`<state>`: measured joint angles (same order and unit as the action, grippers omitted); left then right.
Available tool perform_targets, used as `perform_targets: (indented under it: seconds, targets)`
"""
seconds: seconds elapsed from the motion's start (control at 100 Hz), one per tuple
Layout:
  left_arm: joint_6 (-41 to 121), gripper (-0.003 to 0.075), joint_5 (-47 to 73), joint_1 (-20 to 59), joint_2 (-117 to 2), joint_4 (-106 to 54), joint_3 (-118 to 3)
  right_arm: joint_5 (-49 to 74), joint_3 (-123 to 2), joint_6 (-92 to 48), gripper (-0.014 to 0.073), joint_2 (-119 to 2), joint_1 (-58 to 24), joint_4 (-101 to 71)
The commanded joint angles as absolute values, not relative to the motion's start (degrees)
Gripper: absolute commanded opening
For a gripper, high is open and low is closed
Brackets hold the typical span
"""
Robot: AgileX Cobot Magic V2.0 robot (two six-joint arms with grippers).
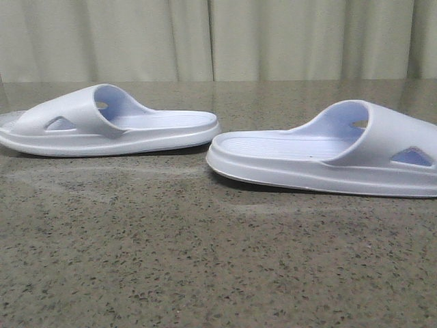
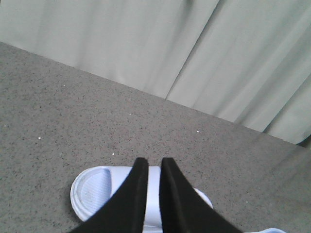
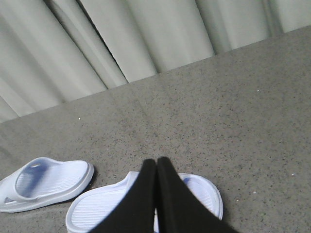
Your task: Insert blue slippers together front up
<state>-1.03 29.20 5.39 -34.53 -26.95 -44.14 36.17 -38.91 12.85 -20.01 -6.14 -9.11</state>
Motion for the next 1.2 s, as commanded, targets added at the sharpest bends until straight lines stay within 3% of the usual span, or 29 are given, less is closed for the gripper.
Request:
perform_targets:
  seconds: [0.0, 0.15, 0.28, 0.41, 0.55, 0.6, 1.19]
  targets:
    - [-1.52, 0.0016, 27.0, 5.89, -37.65, -27.59, -48.12, 35.73, -44.03, 12.7, -0.0091, -24.38, -6.19, -9.21]
    - [-1.52, 0.0016, 26.77, 5.89, -39.5, -27.59, -46.86, 36.73, -45.08, 12.7, 0.0058, -27.63, -6.19, -9.21]
    - [-1.52, 0.0026, 24.66, 5.89, -39.62, -27.59, -44.32, 37.0, -45.08, 12.7, 0.0293, -29.2, -6.19, -9.32]
    - [-1.3, 0.0154, 23.27, 5.89, -39.74, -27.59, -42.89, 36.78, -45.08, 12.7, 0.0475, -30.14, -6.19, -9.32]
    - [-1.3, 0.0373, 23.14, 5.89, -39.95, -27.59, -42.65, 36.78, -45.08, 12.7, 0.0488, -30.75, -6.19, -9.32]
    - [-1.42, 0.0418, 23.14, 5.89, -40.08, -27.88, -42.65, 36.66, -45.08, 12.7, 0.0488, -30.75, -6.19, -9.32]
    - [-1.71, 0.0411, 22.92, 5.79, -54.19, -39.37, -42.16, 35.91, -45.08, 12.7, 0.0488, -30.75, -6.19, -9.32]
